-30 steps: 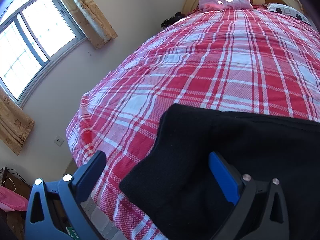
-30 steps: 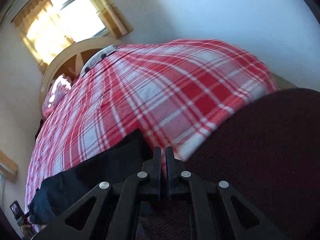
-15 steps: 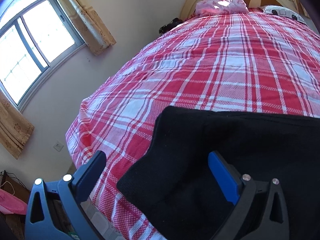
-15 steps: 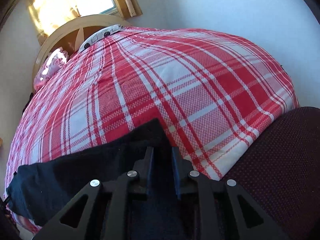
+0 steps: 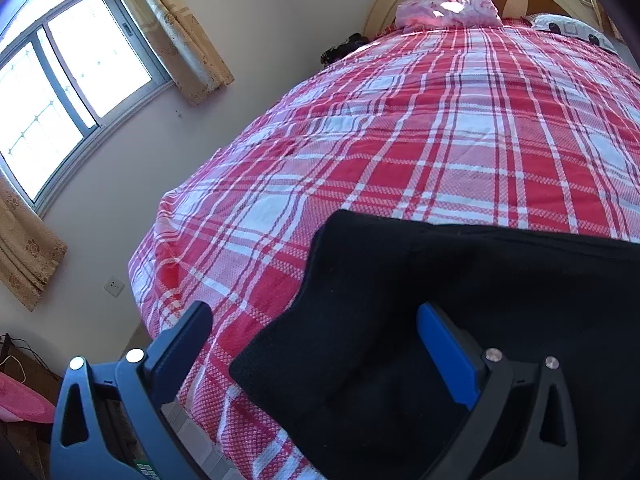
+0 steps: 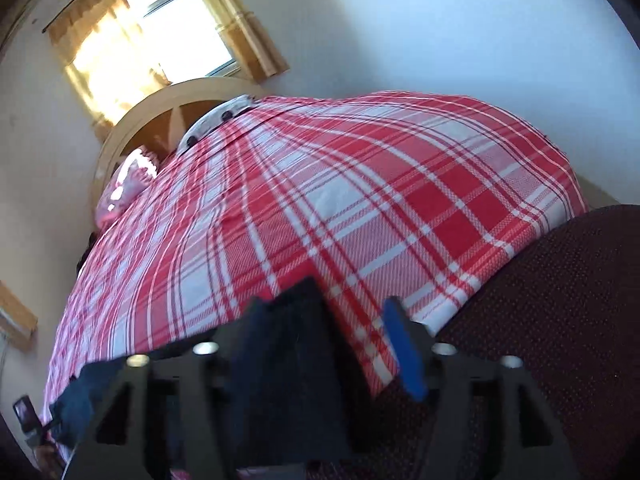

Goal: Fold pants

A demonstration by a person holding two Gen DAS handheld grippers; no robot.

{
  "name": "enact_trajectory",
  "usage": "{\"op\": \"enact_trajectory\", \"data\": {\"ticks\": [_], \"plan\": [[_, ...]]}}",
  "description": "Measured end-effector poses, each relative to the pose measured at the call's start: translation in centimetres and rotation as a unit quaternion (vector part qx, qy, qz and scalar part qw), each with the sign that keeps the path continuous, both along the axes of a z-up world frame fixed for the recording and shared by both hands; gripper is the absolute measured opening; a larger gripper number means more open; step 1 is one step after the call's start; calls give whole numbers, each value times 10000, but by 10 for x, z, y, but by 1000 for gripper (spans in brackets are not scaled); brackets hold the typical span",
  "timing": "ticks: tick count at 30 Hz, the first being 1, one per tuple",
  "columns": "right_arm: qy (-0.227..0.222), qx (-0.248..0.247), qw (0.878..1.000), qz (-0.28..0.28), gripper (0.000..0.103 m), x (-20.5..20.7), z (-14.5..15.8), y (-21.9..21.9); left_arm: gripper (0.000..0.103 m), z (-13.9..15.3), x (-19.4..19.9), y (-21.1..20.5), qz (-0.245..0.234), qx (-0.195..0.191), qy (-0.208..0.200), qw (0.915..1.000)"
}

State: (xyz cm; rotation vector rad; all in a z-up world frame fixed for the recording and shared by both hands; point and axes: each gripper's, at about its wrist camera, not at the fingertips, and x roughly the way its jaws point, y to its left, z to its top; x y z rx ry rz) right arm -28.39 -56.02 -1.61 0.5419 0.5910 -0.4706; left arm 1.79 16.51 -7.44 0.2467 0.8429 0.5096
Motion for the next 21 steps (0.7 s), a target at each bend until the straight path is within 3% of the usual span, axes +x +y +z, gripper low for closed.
{"op": "enact_trajectory", "data": {"ticks": [4,9,14,16,18,20,21], "plan": [[55,193,9996,211,69,-1,-16,4,103,1,1,-3,-14,158,34,9999],[411,370,9973,476,69,19,-44,12,103,1,1,0,28,65,36,10000],[927,10,9938,613,68,38,-46,22,103,0,-1,0,1,75,-19,10000],[1152,-203,9908,674,60,41,-46,29,103,0,0,1,21,22,-29,10000],[1060,38,9922,661,31,37,-43,26,103,1,0,1,12,-15,-17,10000],[941,304,9928,675,19,34,-42,25,103,2,0,3,-38,-58,-2,10000],[958,318,9929,623,18,35,-40,27,103,2,0,4,-66,-108,1,9999]]}}
